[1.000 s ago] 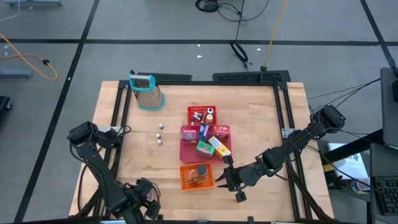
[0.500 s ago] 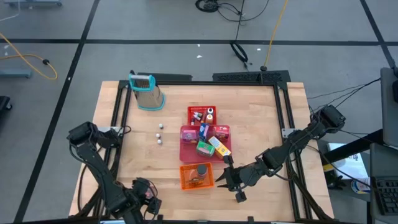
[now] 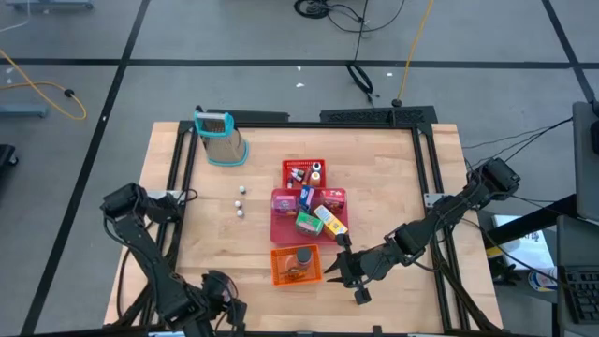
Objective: Pick & Place Kitchen Items
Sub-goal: Put the red seasoning can into the orange bin
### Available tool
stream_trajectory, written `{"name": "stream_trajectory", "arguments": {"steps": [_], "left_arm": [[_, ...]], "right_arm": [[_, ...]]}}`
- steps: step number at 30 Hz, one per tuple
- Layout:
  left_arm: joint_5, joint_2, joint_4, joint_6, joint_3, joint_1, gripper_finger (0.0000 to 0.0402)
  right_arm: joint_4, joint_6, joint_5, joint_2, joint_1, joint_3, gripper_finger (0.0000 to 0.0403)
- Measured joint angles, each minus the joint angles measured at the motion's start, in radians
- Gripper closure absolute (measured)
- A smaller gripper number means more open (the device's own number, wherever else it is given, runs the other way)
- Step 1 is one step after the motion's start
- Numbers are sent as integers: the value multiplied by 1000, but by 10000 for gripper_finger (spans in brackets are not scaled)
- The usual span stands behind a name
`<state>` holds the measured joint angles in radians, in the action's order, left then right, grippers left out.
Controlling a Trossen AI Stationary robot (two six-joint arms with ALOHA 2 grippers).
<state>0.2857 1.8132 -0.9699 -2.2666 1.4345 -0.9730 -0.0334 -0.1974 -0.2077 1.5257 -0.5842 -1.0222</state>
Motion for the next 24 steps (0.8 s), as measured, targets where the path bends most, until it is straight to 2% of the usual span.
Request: {"name": "stream_trajectory", "arguments": {"steps": [8, 12, 17, 20, 24], "left_arm": [[110, 0, 48, 92, 0, 21, 95], [110, 0, 156, 174, 0, 24, 90], [112, 0, 302, 439, 0, 24, 92], [81, 0, 318, 588, 0, 25, 87], [9, 0, 262, 604, 0, 29, 75]], "right_arm": [[0, 0, 0, 0, 0, 0, 314], [0, 0, 0, 0, 0, 0, 314], [0, 0, 0, 0, 0, 0, 314], [0, 0, 0, 0, 0, 0, 314], [0, 0, 0, 0, 0, 0, 314]]}}
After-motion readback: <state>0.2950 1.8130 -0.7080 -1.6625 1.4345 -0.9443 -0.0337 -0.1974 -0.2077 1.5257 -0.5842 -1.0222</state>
